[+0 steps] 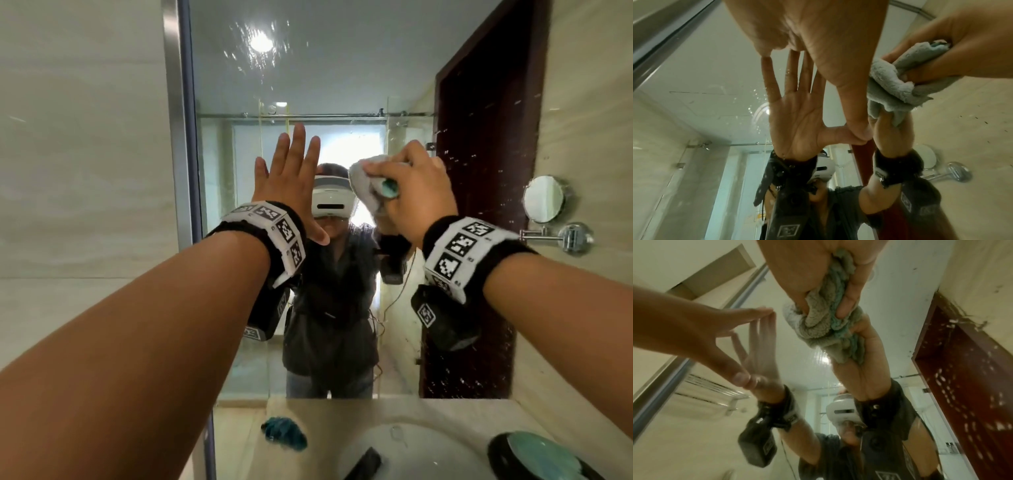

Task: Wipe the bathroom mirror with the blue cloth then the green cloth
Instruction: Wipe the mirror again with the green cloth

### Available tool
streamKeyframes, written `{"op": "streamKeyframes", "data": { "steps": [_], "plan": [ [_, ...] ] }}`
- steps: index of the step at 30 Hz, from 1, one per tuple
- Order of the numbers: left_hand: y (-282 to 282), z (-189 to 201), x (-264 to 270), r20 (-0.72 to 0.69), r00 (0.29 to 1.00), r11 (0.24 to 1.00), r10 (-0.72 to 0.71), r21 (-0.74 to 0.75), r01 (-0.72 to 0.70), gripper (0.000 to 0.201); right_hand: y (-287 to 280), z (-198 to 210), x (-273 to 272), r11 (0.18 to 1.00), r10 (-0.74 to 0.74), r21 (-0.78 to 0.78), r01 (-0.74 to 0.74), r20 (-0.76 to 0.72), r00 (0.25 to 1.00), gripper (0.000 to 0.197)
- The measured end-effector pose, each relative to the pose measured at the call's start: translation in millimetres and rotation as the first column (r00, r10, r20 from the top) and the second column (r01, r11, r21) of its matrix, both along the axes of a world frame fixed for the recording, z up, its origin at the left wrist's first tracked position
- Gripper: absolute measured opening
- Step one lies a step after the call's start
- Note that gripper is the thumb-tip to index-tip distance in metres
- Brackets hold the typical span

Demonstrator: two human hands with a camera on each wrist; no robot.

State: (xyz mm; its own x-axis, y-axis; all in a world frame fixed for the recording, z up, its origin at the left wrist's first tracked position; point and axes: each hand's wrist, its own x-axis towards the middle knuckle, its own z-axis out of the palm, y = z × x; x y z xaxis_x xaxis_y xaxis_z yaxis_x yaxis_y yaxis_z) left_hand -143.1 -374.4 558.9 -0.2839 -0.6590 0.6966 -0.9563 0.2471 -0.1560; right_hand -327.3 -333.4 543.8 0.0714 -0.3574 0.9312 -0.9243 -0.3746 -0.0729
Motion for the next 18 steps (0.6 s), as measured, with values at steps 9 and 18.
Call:
{"op": "streamKeyframes", "data": {
  "steps": [9, 18],
  "plan": [
    [2.9, -0.5, -4.6, -0.027, 1.000, 1.000, 0.005, -0.007, -0.005, 0.145, 0.1, -32.9, 28.4, 0.984, -0.025, 0.161, 0.079, -0.311, 0.950, 0.052],
    [0.2, 1.4, -5.3, -0.007, 0.999, 0.998, 0.044, 0.038, -0.044, 0.152, 3.6, 35.1, 3.1, 0.998, -0.060, 0.020, 0.057, 0.161, 0.985, 0.047]
  ]
}}
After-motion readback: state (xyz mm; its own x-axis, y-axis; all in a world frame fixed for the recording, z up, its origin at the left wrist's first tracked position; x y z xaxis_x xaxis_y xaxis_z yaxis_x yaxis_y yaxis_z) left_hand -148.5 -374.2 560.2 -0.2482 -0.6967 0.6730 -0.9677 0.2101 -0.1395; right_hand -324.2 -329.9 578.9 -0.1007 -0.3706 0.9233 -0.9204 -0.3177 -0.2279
